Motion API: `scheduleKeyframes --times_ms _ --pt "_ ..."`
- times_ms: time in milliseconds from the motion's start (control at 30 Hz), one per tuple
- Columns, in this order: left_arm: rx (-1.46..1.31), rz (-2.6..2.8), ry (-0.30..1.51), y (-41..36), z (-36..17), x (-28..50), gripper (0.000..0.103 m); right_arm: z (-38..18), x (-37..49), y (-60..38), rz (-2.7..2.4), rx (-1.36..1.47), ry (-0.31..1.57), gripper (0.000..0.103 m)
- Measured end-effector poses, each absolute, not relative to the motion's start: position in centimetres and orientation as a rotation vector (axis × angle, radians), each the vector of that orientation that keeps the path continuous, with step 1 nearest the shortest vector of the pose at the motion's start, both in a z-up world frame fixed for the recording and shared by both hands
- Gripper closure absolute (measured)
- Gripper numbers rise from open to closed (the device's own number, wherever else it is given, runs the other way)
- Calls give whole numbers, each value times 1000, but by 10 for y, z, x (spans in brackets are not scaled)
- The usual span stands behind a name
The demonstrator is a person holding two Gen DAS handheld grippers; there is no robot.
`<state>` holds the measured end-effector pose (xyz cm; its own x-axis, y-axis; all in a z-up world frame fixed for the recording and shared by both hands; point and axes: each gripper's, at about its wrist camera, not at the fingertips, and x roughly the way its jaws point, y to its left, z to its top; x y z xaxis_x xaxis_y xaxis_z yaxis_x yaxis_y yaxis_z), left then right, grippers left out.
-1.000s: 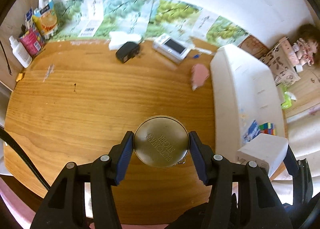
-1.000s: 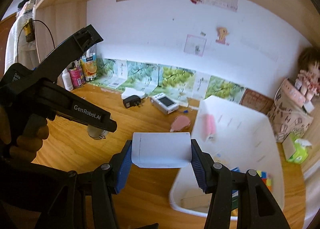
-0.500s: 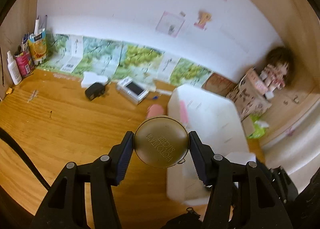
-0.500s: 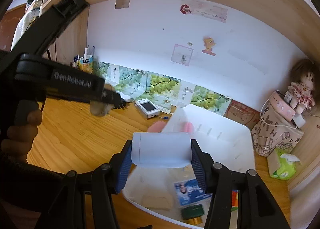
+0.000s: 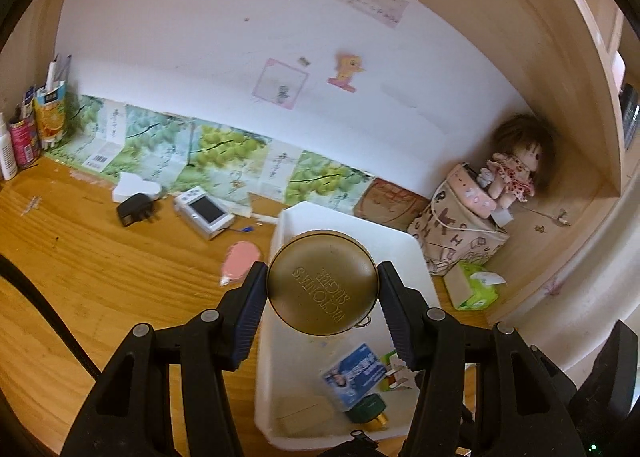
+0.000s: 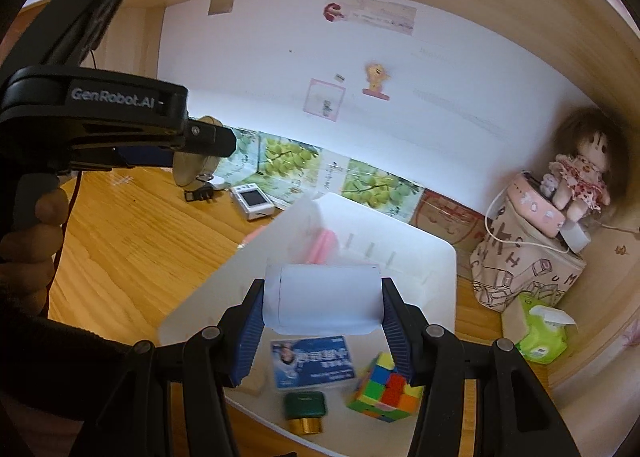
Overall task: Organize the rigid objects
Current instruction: 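Carry the gold tin and white charger into the white tray and open both tools, then withdraw both tools from the tray toward the black plug and pink tape dispenser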
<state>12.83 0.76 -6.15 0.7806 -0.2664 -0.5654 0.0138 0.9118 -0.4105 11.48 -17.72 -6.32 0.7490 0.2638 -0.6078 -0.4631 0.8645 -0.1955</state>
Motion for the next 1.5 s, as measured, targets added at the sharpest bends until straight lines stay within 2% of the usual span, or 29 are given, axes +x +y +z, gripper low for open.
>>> scheduleKeyframes --times_ms 400,433,533,600,667,700,1033,1500 --pt "-379 -180 631 -20 -59 136 44 -71 136 -198 408 -340 643 48" --pt "-380 -180 633 -21 -60 136 41 -72 137 -199 411 -338 650 48" --pt "-384 -177 631 -23 -60 137 21 -74 139 -201 417 -333 661 47" --pt "-381 -181 626 -25 -59 136 21 -71 136 -203 400 -332 633 45" --pt "-378 -182 626 -26 -58 136 18 -70 135 -204 391 -325 624 33" --pt "-378 -179 627 -27 -58 136 17 -70 135 -205 389 -322 625 31" --pt "-364 -187 632 -25 -54 133 17 -68 130 -206 356 -289 639 24" --pt "-345 -230 644 4 -44 126 17 -63 124 -182 318 -235 650 24"
